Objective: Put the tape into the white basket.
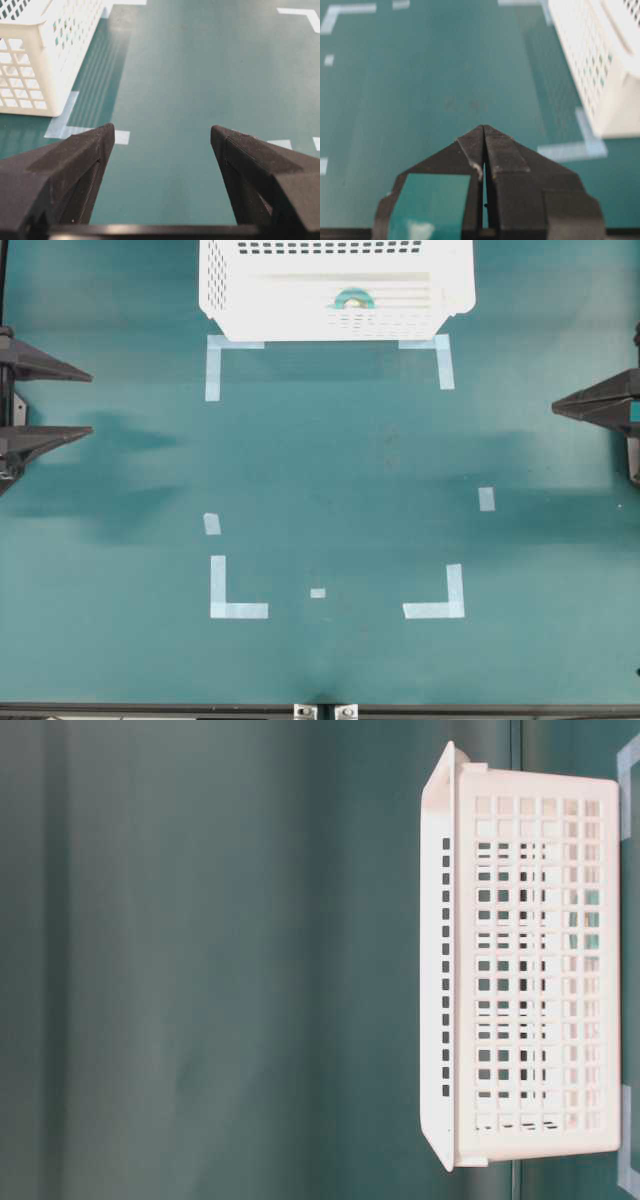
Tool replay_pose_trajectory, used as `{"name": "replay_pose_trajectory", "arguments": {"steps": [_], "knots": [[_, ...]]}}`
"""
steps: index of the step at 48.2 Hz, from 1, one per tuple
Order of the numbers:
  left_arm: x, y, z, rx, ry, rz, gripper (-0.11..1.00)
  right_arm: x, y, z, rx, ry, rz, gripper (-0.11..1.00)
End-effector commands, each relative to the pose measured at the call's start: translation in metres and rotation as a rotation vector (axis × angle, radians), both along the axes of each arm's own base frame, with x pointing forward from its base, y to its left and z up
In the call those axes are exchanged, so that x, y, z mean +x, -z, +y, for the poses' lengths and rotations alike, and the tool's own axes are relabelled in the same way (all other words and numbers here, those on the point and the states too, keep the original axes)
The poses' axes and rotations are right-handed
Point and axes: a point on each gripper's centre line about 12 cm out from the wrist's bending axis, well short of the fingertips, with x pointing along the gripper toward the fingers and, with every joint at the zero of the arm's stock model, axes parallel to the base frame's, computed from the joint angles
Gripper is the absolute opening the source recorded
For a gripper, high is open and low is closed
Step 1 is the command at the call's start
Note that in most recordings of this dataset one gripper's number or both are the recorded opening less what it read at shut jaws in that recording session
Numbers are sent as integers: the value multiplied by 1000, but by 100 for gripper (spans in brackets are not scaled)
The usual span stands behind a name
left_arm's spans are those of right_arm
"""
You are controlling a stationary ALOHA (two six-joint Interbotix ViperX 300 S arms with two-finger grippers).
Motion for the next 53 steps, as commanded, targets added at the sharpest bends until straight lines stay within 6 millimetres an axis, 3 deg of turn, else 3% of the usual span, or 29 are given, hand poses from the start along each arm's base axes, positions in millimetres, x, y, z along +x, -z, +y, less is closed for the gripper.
{"name": "replay_pose_trajectory", "arguments": {"steps": [1, 20, 53], "knots": [[1, -6, 1, 1, -5, -15, 88, 0, 1, -1, 25, 12, 15, 0], [1, -5, 1, 3, -5, -14, 88, -4, 19, -1, 6, 10, 40, 0], [1, -6, 1, 3, -5, -15, 88, -5, 20, -1, 9, 11, 36, 0]]}}
